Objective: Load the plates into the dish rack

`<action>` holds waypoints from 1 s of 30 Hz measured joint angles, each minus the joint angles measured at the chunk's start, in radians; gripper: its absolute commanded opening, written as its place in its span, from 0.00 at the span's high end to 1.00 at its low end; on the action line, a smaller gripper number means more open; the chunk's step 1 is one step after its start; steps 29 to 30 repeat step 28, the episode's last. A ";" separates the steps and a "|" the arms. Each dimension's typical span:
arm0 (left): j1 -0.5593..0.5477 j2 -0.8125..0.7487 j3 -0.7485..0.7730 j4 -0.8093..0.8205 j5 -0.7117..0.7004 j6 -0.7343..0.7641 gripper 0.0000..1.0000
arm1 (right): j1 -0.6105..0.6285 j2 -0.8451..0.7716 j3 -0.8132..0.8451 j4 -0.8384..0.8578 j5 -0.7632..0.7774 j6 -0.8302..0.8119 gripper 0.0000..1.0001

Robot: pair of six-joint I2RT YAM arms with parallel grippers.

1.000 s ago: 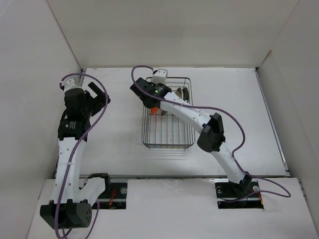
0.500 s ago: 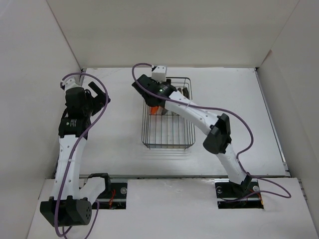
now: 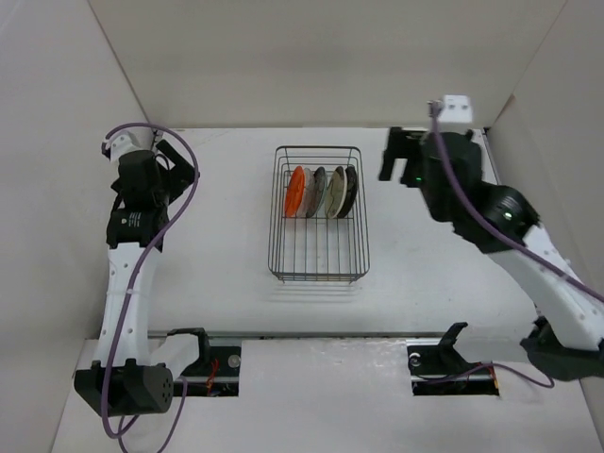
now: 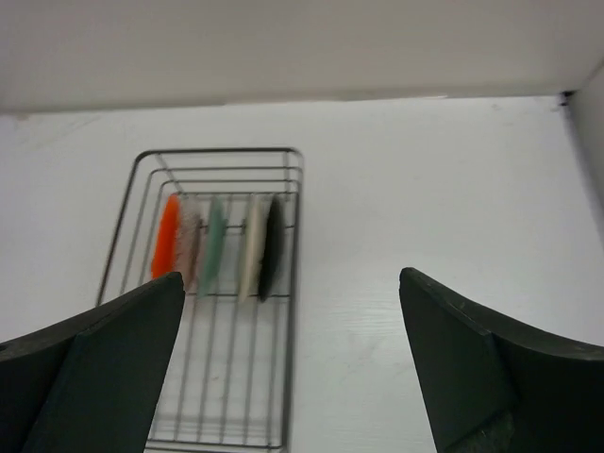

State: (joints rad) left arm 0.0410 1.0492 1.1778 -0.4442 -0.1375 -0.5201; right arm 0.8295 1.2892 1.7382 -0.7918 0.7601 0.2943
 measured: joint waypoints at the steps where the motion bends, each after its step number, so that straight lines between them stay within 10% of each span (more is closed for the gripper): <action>1: 0.000 -0.002 0.003 0.001 -0.009 0.000 0.00 | -0.029 -0.062 -0.032 -0.006 -0.009 -0.008 0.00; 11: 0.000 -0.041 0.091 -0.074 -0.019 0.000 0.00 | -0.143 -0.491 -0.130 -0.148 -0.041 -0.048 0.00; 30: 0.000 -0.201 0.279 -0.195 -0.063 0.006 0.00 | -0.143 -0.576 -0.135 -0.279 -0.022 -0.032 0.00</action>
